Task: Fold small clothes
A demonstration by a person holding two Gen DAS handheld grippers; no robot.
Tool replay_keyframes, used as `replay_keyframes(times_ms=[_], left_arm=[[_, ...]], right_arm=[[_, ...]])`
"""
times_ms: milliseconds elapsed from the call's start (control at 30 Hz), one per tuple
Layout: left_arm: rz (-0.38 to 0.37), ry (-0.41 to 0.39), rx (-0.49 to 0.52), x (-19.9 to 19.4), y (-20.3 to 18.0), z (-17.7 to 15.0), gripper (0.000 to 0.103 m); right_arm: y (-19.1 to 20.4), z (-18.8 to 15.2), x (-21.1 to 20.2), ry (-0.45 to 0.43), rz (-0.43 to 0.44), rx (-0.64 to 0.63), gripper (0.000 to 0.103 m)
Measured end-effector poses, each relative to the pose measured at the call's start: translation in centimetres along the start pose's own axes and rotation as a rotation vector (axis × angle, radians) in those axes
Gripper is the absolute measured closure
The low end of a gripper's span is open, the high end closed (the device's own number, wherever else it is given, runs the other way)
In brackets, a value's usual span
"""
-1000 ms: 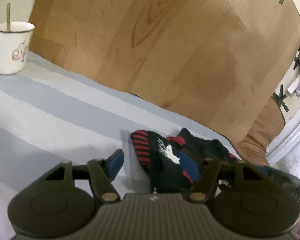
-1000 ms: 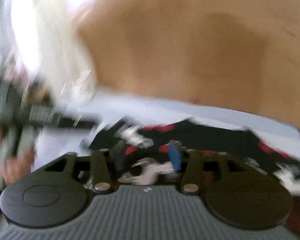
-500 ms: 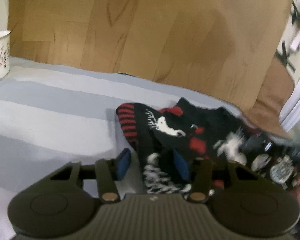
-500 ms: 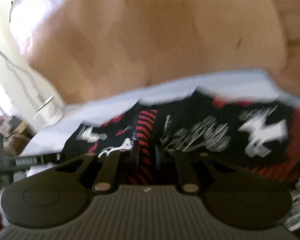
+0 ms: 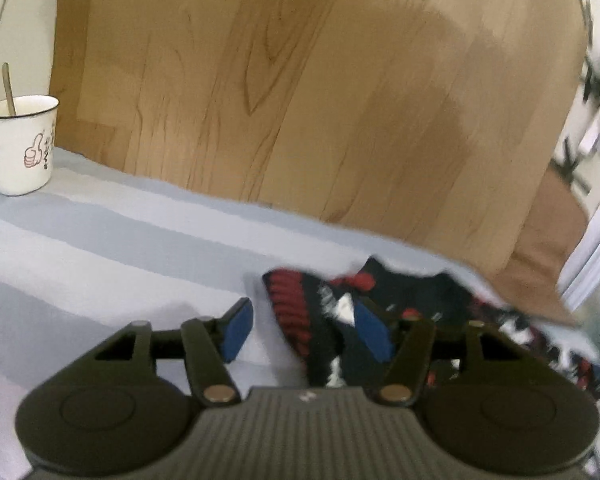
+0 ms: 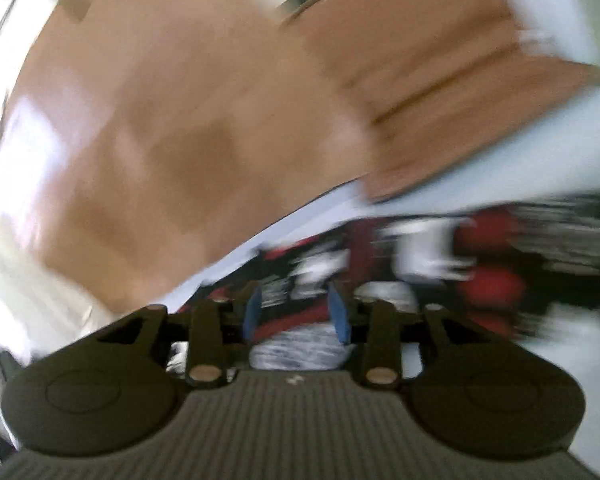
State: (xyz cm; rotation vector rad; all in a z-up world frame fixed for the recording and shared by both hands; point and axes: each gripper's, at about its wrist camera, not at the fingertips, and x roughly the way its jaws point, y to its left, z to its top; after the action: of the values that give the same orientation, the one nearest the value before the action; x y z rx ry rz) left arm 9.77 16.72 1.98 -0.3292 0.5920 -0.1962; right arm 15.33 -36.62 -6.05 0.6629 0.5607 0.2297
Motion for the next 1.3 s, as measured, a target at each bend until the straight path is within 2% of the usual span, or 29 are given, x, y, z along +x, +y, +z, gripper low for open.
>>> replay_keyframes(times_ms=[133,233,367,533,600,633,700,800,867,967,1000,1067,1133,1200,1300], left_arm=[[-0.055,0.000,0.055,-0.1,-2.3,-0.2,0.044],[-0.106,0.049,0.129,0.8,-5.5,-0.9,0.041],[-0.124,0.108,0.251,1.7,-9.3,-2.2,0.040],[-0.158,0.141,0.288,1.4,-11.8,-3.3,0.036],[-0.164,0.140,0.279,1.2,-12.1,-3.1,0.036],[-0.166,0.139,0.272,1.2,-12.1,-3.0,0.036],[-0.168,0.131,0.248,0.5,-11.7,-2.7,0.036],[-0.169,0.118,0.206,-0.1,-10.8,-2.1,0.036],[-0.169,0.105,0.165,-0.7,-9.6,-1.6,0.036],[-0.173,0.074,0.085,-1.9,-7.4,-0.9,0.031],[-0.176,0.060,0.058,-2.3,-6.6,-0.7,0.025],[-0.184,0.028,-0.002,-3.3,-4.9,-0.4,0.022],[-0.196,0.005,-0.051,-4.1,-3.4,-0.2,0.014],[-0.209,-0.008,-0.094,-4.6,-2.1,-0.2,0.008],[-0.205,0.008,-0.114,-4.5,-0.9,-0.5,0.007]], right_arm=[[-6.5,-0.9,-8.0,-0.109,-0.116,0.146,0.059],[-9.9,-1.2,-11.2,-0.180,-0.167,0.250,0.057],[-11.3,-0.5,-11.4,-0.247,-0.217,0.256,0.045],[-14.1,1.2,-10.1,-0.276,-0.139,0.359,0.046],[-14.6,2.6,-9.5,-0.280,-0.138,0.362,0.069],[-14.7,3.5,-9.6,-0.271,-0.161,0.359,0.090],[-14.1,5.4,-8.9,-0.281,-0.172,0.349,0.090],[-9.5,9.2,-8.3,-0.347,-0.095,0.232,0.090],[-4.0,11.7,-7.5,-0.378,-0.004,0.097,0.090],[5.6,12.5,-5.3,-0.378,0.116,-0.145,0.090],[9.0,11.9,-4.2,-0.360,0.150,-0.240,0.090],[15.4,9.1,-1.5,-0.300,0.213,-0.429,0.090],[20.5,4.6,1.7,-0.214,0.282,-0.593,0.090],[23.6,-0.8,5.0,-0.099,0.337,-0.706,0.090],[25.1,-9.6,10.0,0.150,0.380,-0.846,0.087]])
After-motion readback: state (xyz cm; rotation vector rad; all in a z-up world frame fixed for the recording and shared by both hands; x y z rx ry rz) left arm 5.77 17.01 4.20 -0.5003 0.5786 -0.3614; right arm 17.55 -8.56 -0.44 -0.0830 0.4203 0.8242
